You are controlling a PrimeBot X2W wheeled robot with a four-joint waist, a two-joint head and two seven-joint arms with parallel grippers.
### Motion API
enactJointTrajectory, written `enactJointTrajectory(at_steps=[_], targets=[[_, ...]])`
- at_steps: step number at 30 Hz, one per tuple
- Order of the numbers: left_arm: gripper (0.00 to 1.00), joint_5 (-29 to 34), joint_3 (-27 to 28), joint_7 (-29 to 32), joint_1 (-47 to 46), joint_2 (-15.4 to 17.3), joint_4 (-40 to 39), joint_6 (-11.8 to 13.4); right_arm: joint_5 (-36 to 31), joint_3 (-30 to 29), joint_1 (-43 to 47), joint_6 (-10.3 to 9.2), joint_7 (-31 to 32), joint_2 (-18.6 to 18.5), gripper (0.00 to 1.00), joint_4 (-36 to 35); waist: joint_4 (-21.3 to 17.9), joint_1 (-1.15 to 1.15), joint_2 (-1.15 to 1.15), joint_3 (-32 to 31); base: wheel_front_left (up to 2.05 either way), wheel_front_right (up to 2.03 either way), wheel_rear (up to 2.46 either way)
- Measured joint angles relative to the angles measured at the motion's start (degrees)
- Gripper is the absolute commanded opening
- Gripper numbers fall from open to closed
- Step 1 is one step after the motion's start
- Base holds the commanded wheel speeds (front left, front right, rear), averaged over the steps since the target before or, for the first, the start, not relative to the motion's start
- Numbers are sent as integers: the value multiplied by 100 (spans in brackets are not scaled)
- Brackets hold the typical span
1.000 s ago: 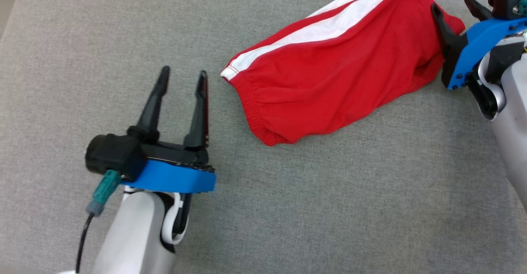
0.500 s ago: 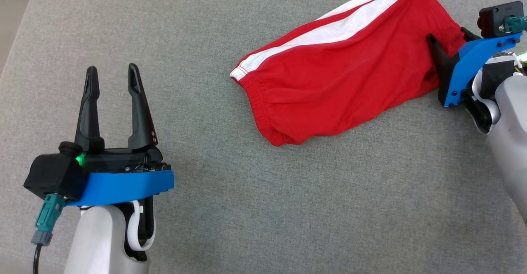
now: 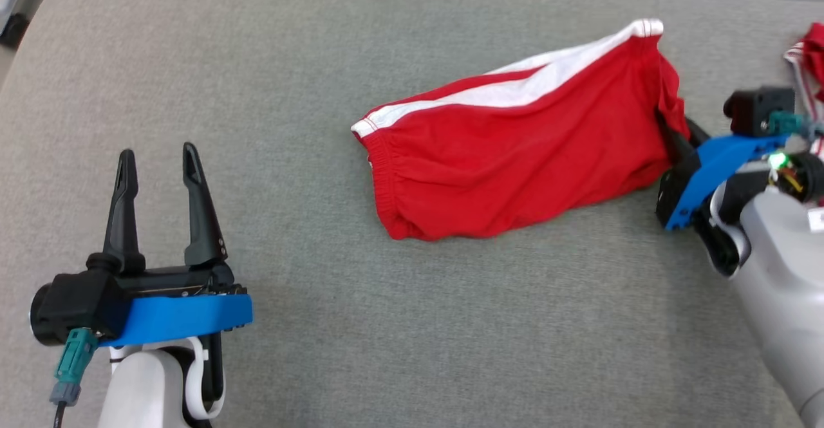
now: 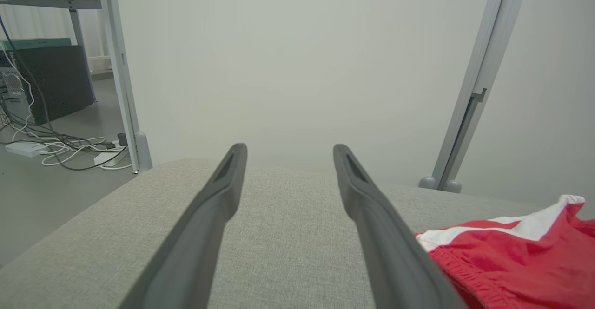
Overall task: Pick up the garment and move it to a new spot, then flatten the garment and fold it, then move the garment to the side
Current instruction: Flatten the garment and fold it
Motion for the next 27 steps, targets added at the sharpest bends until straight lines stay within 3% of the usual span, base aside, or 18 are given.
enactJointTrajectory(at_steps=[12, 20, 27], targets=[[100, 185, 318, -1, 480, -1, 8, -71, 689, -372, 1735, 0, -509, -62, 0, -737, -580, 0, 0, -643, 0, 0, 0], [100, 191, 332, -1, 676, -1, -4, -73, 710, -797, 2302, 0, -521, -176, 0, -964, -726, -1, 0, -902, 0, 0, 0], [100, 190, 322, 0, 764, -1, 7, -77, 498, -1078, 2448, 0, -424, -66, 0, -1206, -701, 0, 0, -1019, 0, 0, 0]])
